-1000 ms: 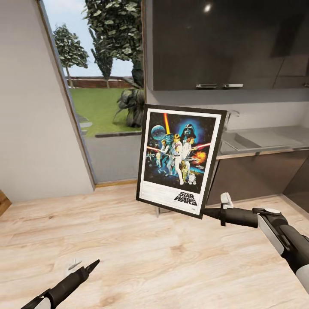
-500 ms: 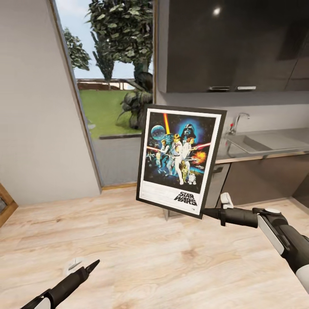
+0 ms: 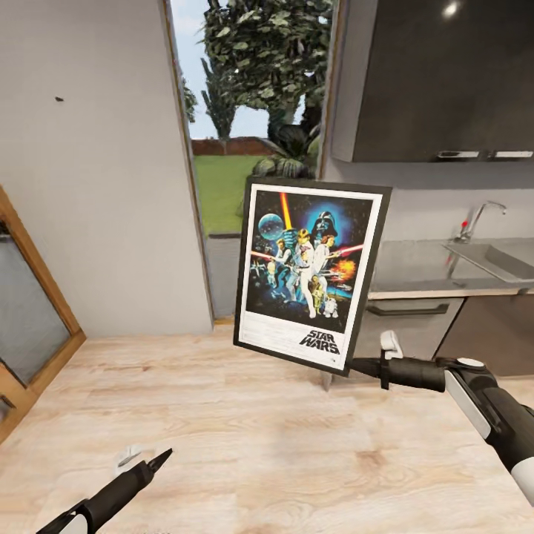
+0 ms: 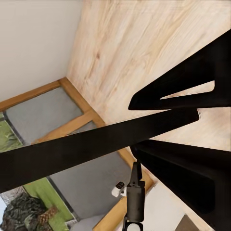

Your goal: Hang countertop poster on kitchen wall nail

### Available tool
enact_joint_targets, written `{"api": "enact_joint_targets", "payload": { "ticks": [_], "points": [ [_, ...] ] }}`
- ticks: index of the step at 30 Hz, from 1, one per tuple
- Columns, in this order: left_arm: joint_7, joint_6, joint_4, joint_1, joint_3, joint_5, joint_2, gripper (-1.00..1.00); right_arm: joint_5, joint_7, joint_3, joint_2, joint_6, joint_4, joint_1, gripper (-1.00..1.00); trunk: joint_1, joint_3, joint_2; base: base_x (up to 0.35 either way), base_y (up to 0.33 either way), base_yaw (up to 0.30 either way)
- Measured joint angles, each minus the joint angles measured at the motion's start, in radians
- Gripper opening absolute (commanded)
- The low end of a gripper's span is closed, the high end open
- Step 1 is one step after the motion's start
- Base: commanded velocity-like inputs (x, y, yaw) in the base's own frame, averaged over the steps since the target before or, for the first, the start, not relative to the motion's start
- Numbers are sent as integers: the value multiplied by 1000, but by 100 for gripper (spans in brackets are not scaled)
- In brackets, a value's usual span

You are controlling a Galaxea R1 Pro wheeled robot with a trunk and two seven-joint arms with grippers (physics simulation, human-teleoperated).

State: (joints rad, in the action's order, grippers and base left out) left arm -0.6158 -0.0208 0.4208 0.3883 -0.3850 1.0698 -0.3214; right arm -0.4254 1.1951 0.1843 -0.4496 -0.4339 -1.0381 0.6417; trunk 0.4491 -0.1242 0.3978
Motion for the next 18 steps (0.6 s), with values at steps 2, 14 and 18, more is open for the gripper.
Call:
{"api": "enact_joint_targets", "payload": {
  "ticks": [2, 14, 18],
  "points": [
    [0, 0, 0, 0, 0, 0, 0, 100, 0, 0, 0, 0, 0, 0, 0, -100, 0, 0, 0, 137, 293, 167],
    [0, 0, 0, 0, 0, 0, 0, 100, -1, -2, 0, 0, 0, 6, 0, -100, 0, 0, 0, 169, 299, 33],
    [0, 0, 0, 0, 0, 0, 0, 100, -1, -2, 0, 0, 0, 7, 0, -100, 0, 0, 0, 179, 308, 2]
  ]
}}
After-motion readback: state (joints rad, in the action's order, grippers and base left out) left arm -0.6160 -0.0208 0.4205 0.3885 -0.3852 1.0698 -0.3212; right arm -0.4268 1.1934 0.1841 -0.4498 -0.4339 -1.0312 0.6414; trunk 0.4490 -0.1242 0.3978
